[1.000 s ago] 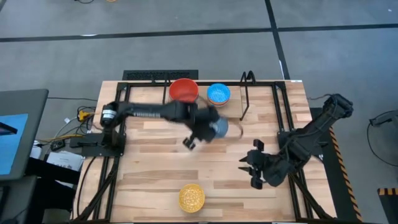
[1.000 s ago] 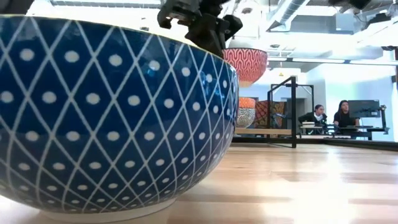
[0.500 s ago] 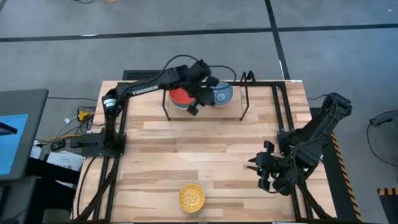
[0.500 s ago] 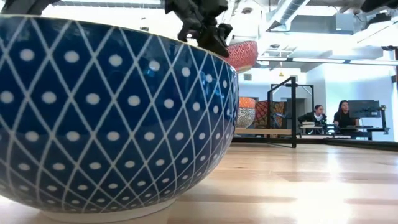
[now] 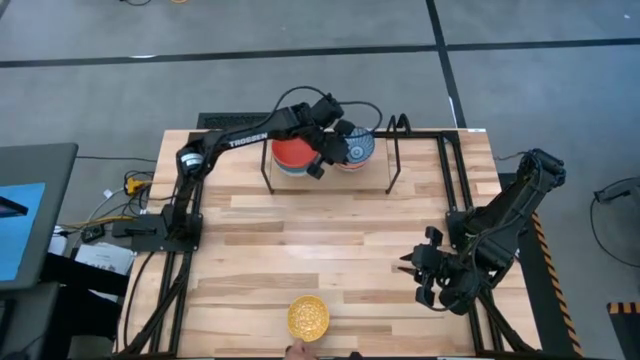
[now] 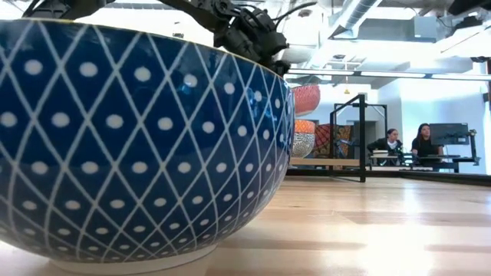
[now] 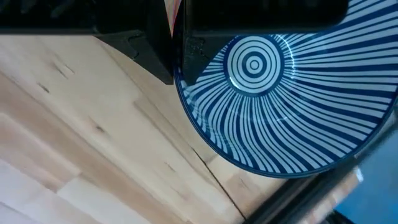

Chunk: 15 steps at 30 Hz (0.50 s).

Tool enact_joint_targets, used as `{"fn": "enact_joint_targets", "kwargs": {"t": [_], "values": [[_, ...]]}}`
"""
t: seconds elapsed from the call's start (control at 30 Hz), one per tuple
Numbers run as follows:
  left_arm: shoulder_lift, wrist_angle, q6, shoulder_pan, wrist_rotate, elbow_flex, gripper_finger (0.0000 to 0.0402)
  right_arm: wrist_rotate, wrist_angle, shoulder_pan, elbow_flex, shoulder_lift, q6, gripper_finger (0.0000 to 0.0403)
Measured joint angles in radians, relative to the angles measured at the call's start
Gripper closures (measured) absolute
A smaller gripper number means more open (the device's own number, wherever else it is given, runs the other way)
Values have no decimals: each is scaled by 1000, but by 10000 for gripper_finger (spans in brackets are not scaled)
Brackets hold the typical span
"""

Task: Place and stack bowls onto a shelf
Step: Stack the blue pattern bowl on top of the light blue pattern bowl on the shelf

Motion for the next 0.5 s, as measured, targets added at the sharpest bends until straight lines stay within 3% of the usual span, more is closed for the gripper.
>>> {"fn": "enact_joint_targets", "kwargs": {"t": [0.5], "values": [[24,-8,-71,31,-2,-1,401,0,-23,-8,0,0,23,266]]}}
